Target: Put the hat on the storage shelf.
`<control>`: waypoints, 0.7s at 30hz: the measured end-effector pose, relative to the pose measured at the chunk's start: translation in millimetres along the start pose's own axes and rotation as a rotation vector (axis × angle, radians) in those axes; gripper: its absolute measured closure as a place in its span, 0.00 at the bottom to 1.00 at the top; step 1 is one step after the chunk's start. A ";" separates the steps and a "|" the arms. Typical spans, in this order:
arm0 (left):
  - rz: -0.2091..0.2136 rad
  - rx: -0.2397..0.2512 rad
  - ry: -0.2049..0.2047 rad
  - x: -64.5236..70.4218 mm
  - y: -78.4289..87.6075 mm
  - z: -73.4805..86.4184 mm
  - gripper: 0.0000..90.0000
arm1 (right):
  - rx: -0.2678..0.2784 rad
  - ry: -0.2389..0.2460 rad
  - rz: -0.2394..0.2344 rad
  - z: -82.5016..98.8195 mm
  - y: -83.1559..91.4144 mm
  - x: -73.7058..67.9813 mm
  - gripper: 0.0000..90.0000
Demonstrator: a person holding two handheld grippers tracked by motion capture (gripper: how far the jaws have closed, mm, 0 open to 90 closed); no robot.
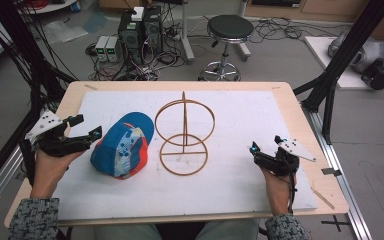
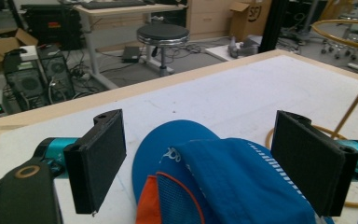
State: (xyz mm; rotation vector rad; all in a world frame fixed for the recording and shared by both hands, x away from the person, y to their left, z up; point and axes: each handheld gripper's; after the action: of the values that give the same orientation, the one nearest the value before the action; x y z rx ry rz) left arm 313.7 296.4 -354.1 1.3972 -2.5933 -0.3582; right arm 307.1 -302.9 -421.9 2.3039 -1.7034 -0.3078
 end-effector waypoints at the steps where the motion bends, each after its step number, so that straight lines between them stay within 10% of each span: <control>1: 0.000 0.000 0.000 0.0 0.0 0.0 0.21 | -0.002 -0.003 -0.002 -0.2 -0.3 -1.0 0.14; 21: 0.189 -0.133 -0.039 -0.2 -17.2 18.6 0.36 | -0.016 0.016 -0.004 -0.2 -2.8 -2.4 0.14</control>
State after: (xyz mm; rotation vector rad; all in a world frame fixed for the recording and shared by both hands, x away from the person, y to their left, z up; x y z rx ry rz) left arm 322.5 289.8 -376.9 1.1026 -2.6498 -0.5225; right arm 309.1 -299.8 -422.5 2.2926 -1.6822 -0.3019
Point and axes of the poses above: each handheld gripper's, and its own axes: y roughly backward along the jaws, z roughly out of its underside, x roughly to its right, and after that the axes turned 3 degrees about -x, right-handed
